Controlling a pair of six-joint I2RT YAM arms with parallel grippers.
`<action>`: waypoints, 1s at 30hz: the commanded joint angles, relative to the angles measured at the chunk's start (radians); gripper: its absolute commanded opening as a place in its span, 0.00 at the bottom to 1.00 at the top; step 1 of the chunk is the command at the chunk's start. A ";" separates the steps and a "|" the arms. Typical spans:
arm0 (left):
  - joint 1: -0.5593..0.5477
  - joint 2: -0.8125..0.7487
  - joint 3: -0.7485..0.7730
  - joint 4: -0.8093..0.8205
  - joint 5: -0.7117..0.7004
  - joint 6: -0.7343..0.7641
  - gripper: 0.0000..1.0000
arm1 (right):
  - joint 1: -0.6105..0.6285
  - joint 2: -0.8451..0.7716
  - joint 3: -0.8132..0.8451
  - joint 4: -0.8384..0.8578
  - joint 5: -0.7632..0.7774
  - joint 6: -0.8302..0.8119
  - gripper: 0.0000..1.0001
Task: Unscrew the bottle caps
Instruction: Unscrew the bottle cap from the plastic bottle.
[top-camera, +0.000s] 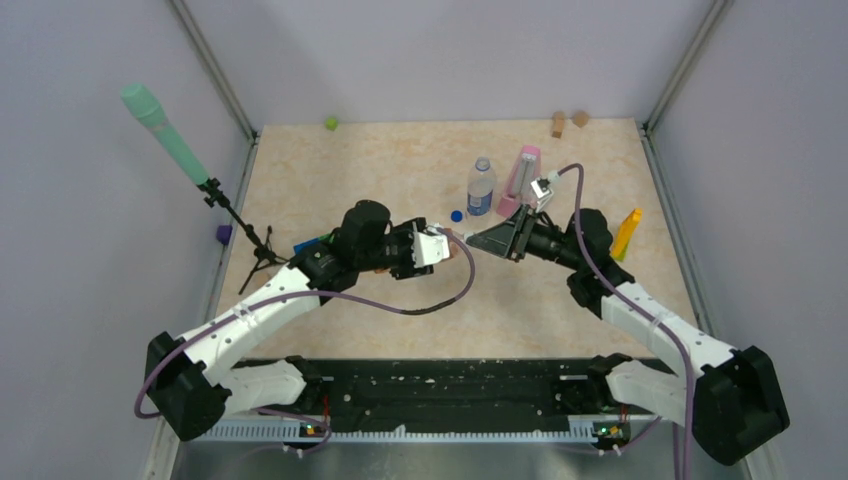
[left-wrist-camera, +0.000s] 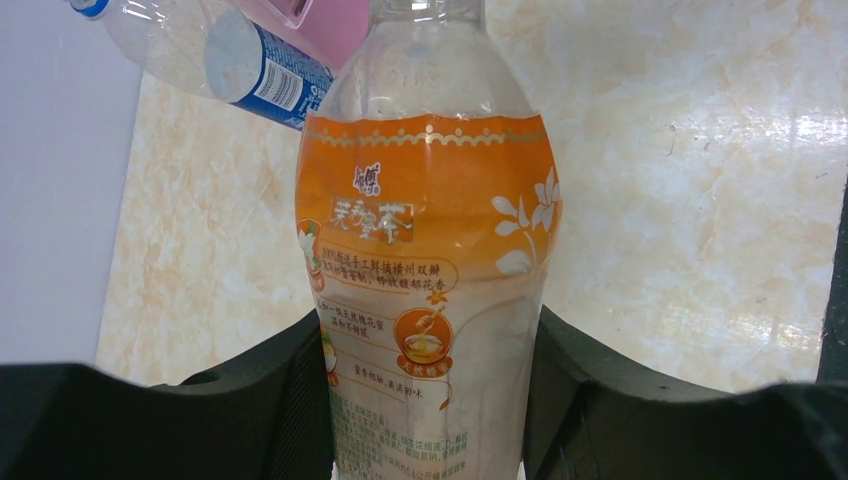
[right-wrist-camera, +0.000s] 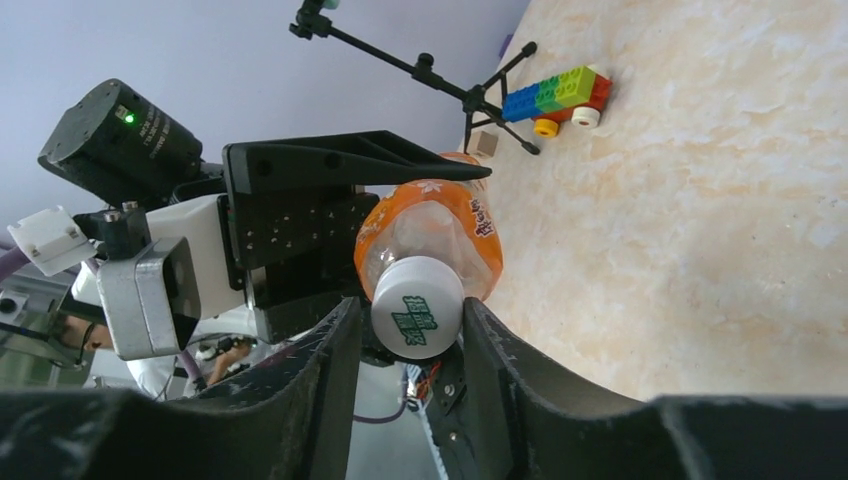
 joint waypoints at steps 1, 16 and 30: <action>-0.004 -0.012 0.012 0.036 -0.002 0.005 0.00 | 0.009 0.005 0.057 0.027 -0.050 0.003 0.36; -0.003 0.001 0.035 -0.013 0.100 -0.009 0.00 | 0.008 0.029 0.067 0.006 -0.089 -0.254 0.00; 0.014 0.031 0.122 -0.168 0.449 -0.045 0.00 | 0.008 -0.015 0.063 0.039 -0.311 -0.995 0.00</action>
